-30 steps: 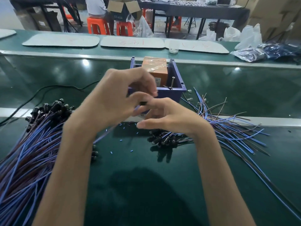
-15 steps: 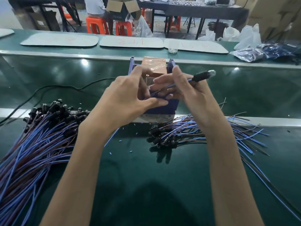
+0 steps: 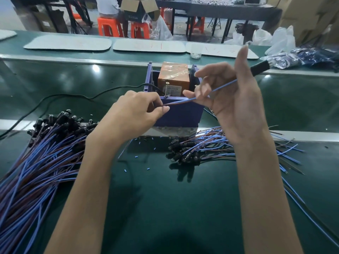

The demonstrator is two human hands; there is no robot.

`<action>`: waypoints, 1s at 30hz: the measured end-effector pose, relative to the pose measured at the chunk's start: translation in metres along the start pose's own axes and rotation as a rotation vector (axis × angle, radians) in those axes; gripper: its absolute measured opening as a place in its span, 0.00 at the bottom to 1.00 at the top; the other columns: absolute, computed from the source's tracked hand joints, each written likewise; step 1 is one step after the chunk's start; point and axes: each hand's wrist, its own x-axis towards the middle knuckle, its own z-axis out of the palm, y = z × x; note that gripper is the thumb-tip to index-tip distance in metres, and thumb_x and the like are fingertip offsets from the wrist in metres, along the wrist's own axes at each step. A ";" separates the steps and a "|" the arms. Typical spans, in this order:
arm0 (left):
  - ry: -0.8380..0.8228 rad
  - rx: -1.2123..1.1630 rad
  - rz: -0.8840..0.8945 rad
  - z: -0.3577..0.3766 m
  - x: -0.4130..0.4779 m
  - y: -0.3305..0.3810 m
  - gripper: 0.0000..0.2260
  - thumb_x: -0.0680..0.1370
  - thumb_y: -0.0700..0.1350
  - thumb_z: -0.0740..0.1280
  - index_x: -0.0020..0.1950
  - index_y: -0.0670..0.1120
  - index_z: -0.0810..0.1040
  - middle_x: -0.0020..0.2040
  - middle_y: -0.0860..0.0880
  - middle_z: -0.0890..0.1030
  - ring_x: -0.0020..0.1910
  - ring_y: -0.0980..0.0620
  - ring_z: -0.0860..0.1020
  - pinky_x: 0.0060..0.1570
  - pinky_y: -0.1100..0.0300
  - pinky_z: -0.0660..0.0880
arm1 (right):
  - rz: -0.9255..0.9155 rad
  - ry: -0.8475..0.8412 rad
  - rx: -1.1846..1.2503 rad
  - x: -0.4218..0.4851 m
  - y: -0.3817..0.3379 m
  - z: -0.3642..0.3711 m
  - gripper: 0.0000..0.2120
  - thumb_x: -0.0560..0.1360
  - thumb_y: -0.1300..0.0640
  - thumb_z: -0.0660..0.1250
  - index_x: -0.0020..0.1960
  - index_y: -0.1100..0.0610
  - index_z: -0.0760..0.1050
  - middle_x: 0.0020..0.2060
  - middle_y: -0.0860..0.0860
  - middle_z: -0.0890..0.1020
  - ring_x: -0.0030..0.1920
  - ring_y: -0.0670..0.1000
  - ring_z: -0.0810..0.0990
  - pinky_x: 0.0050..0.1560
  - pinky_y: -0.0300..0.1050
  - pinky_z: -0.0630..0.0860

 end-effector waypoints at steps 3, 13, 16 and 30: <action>0.032 -0.037 0.019 -0.001 -0.001 -0.001 0.08 0.76 0.55 0.68 0.38 0.54 0.76 0.34 0.55 0.79 0.36 0.52 0.76 0.45 0.52 0.76 | 0.032 0.081 0.002 -0.001 -0.004 0.000 0.29 0.83 0.46 0.48 0.39 0.63 0.79 0.25 0.52 0.73 0.26 0.48 0.72 0.37 0.47 0.79; 0.142 -0.135 0.196 -0.001 -0.001 0.004 0.02 0.76 0.44 0.71 0.44 0.47 0.79 0.35 0.57 0.80 0.34 0.57 0.77 0.42 0.59 0.77 | 0.172 0.199 0.063 0.003 -0.003 -0.006 0.24 0.82 0.49 0.54 0.36 0.59 0.78 0.24 0.48 0.69 0.23 0.42 0.59 0.18 0.31 0.54; 0.191 -0.201 0.272 -0.003 -0.001 0.007 0.02 0.75 0.41 0.72 0.45 0.46 0.80 0.36 0.56 0.81 0.35 0.58 0.78 0.39 0.70 0.74 | 0.117 0.226 -0.248 0.001 0.004 -0.014 0.14 0.80 0.54 0.62 0.38 0.56 0.79 0.25 0.47 0.70 0.23 0.43 0.59 0.20 0.33 0.56; 0.369 -0.205 0.432 0.005 -0.002 0.025 0.07 0.69 0.45 0.78 0.43 0.44 0.85 0.38 0.53 0.81 0.34 0.59 0.77 0.39 0.72 0.70 | 0.042 0.108 -0.621 0.002 0.018 -0.007 0.06 0.67 0.64 0.76 0.42 0.56 0.84 0.42 0.64 0.84 0.45 0.68 0.80 0.55 0.64 0.77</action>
